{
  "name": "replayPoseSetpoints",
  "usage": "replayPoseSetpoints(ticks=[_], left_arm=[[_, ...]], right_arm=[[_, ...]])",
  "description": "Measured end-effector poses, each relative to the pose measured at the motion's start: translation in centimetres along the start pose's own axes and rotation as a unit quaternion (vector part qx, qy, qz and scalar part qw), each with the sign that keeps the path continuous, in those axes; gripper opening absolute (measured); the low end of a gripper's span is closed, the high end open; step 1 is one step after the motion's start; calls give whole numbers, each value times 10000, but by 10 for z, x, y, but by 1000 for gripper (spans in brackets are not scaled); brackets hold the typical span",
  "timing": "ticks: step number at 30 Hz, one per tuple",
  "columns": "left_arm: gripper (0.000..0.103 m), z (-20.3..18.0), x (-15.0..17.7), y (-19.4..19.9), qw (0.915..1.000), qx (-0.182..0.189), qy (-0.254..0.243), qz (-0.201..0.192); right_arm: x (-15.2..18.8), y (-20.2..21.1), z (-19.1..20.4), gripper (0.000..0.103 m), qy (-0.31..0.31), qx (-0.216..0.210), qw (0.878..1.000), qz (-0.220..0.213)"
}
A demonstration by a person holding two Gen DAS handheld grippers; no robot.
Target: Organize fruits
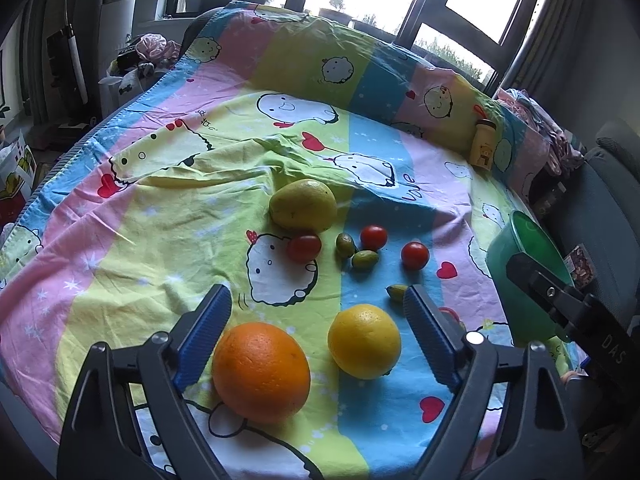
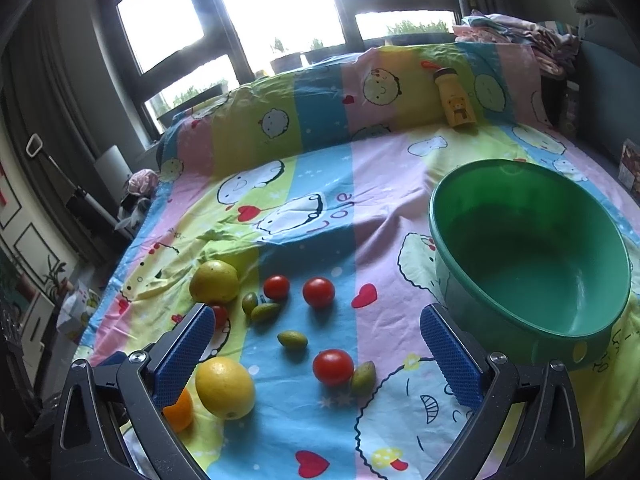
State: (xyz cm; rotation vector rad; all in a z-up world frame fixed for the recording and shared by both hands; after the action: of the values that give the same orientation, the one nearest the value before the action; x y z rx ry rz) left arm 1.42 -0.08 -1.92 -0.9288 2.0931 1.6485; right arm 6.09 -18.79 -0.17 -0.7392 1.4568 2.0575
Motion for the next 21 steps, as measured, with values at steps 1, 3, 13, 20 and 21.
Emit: replayPoseSetpoints(ticks=[1, 3, 13, 20, 21], left_arm=[[87, 0, 0, 0, 10000, 6, -8, -4], [86, 0, 1, 0, 10000, 22, -11, -1], [76, -1, 1, -2, 9998, 149, -3, 106], [74, -1, 1, -3, 9997, 179, 55, 186], [74, -1, 2, -3, 9996, 186, 56, 193]], right_arm=[[0, 0, 0, 103, -1, 4, 10000, 11], [1, -1, 0, 102, -5, 17, 10000, 18], [1, -1, -1, 103, -28, 43, 10000, 38], [2, -1, -3, 102, -36, 87, 9999, 43], [2, -1, -3, 102, -45, 97, 9999, 50]])
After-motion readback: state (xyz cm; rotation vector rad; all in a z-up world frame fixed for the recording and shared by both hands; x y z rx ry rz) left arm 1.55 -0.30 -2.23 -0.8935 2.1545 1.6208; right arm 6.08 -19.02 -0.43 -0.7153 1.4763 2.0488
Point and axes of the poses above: each gripper's, at about its wrist camera, not at the fingertips, and y roughly against the way its jaws point, z to its left, x to its underside, the point moved 2 cm from there along -y, roughly the way its jaws point, and after that the axes turned 5 degrees about z, right-handed, at the moved point
